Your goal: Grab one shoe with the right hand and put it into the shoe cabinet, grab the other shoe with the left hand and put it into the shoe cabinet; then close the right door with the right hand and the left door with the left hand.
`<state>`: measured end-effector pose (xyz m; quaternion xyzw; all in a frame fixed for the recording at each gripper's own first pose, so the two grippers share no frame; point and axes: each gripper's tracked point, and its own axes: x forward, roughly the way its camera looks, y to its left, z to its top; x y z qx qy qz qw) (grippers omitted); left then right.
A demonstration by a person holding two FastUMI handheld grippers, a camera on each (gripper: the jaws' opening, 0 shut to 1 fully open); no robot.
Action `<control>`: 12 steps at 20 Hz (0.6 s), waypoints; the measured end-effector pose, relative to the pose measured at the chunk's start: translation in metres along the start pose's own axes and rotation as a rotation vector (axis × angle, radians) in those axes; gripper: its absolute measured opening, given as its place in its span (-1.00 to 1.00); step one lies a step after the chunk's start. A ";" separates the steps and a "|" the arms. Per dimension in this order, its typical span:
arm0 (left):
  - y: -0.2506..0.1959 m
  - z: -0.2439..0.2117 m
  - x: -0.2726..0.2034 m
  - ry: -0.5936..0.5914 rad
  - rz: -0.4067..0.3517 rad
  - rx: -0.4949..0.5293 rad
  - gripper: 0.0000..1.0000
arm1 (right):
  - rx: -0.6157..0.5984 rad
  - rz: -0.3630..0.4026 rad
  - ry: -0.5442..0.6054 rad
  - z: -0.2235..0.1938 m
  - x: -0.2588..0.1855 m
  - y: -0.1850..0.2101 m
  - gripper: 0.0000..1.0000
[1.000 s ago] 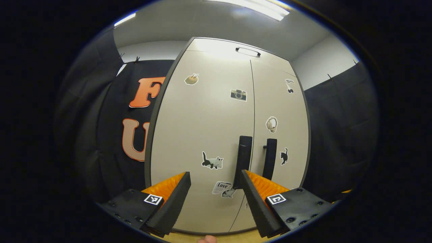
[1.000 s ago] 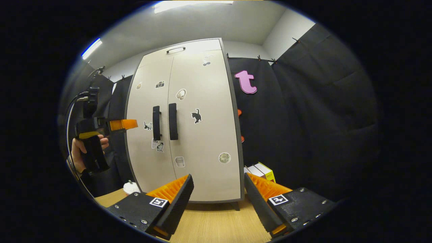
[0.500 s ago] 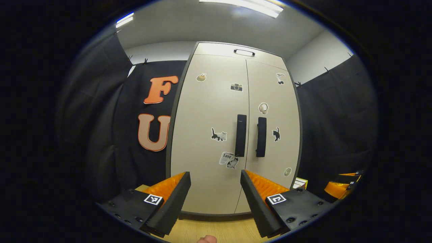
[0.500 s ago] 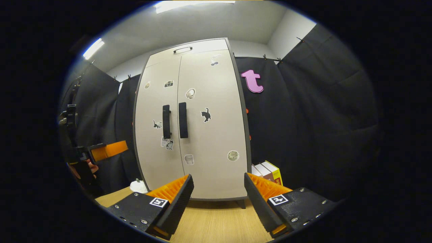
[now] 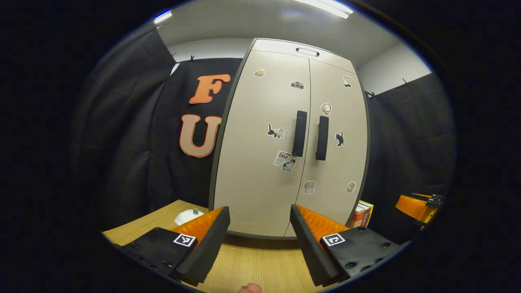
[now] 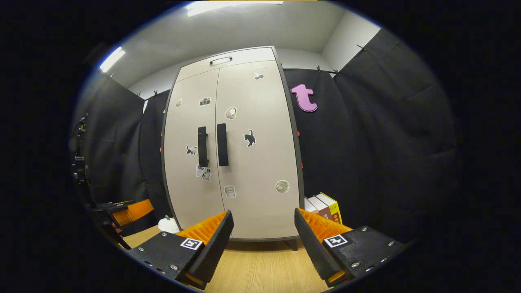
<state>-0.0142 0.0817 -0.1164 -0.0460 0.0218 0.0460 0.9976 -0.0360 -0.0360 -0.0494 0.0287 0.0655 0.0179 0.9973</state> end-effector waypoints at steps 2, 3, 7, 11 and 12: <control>-0.001 0.001 -0.004 -0.009 -0.003 0.019 0.93 | 0.004 -0.006 -0.008 0.002 -0.002 -0.002 0.85; -0.001 0.002 -0.006 -0.014 -0.002 0.031 0.93 | 0.007 -0.010 -0.013 0.003 -0.001 -0.003 0.85; -0.007 0.002 -0.012 -0.014 -0.016 0.019 0.93 | 0.019 -0.016 -0.024 0.005 -0.002 -0.004 0.85; -0.004 0.006 -0.012 -0.022 -0.011 0.025 0.93 | 0.018 -0.016 -0.026 0.006 -0.002 -0.005 0.85; -0.004 0.006 -0.012 -0.023 -0.011 0.024 0.93 | 0.020 -0.016 -0.026 0.005 -0.001 -0.004 0.85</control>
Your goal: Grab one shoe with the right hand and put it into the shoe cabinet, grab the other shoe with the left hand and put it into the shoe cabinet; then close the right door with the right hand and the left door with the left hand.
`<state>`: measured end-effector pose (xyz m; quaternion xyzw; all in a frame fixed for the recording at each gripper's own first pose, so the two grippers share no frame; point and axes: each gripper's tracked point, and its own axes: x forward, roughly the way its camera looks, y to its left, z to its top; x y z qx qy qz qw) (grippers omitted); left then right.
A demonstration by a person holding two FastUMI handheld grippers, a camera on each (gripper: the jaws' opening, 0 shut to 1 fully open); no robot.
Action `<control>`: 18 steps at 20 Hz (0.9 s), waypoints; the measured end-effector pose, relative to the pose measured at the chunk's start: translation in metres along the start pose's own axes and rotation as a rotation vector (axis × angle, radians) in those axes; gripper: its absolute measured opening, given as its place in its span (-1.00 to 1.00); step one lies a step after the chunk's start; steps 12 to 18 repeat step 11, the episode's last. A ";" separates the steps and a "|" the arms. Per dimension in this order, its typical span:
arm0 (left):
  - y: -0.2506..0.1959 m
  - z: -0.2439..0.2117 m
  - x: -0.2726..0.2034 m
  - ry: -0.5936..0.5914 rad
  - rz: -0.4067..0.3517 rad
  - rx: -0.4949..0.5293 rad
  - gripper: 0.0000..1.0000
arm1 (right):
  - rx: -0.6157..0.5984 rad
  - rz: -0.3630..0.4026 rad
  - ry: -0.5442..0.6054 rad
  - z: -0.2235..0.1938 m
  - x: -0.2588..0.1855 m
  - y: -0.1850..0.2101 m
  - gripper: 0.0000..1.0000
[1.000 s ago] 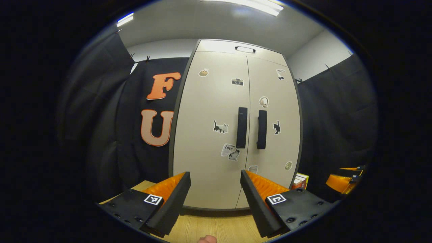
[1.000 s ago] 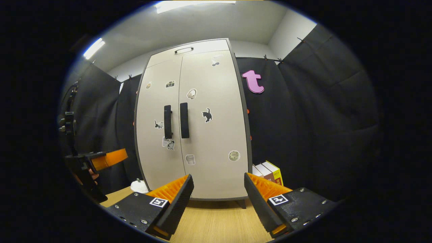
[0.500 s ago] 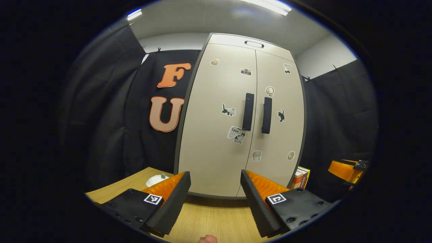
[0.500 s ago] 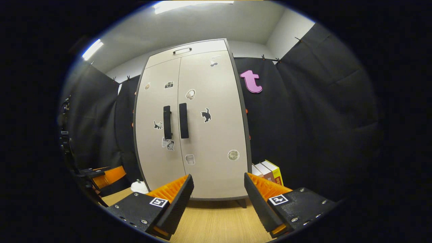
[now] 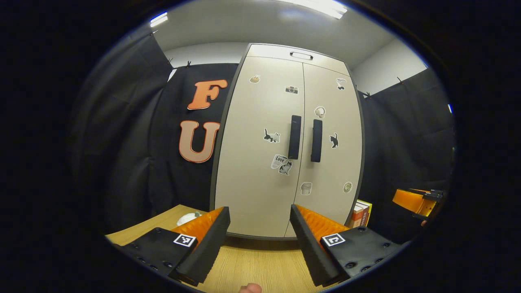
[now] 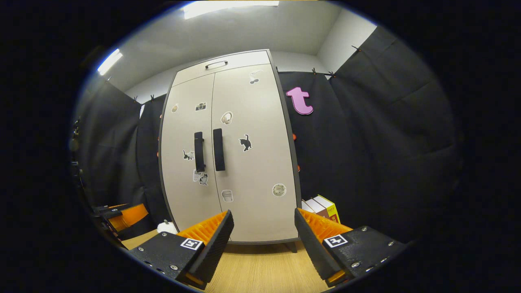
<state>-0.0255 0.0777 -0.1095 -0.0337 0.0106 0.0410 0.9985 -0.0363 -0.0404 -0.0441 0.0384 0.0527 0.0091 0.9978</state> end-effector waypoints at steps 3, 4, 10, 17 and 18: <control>0.002 0.004 0.001 -0.007 0.006 -0.003 0.93 | 0.002 0.001 0.004 -0.001 0.000 0.001 0.85; 0.003 0.004 0.001 -0.009 0.006 -0.004 0.93 | 0.000 0.002 0.005 -0.001 0.000 0.001 0.85; 0.007 0.006 0.003 -0.014 0.014 -0.005 0.99 | -0.008 0.007 0.018 -0.005 0.001 0.003 0.85; 0.007 0.006 0.003 -0.013 0.013 -0.010 0.93 | -0.006 0.006 0.017 -0.005 0.000 0.003 0.85; 0.007 0.006 0.003 -0.013 0.013 -0.010 0.93 | -0.006 0.006 0.017 -0.005 0.000 0.003 0.85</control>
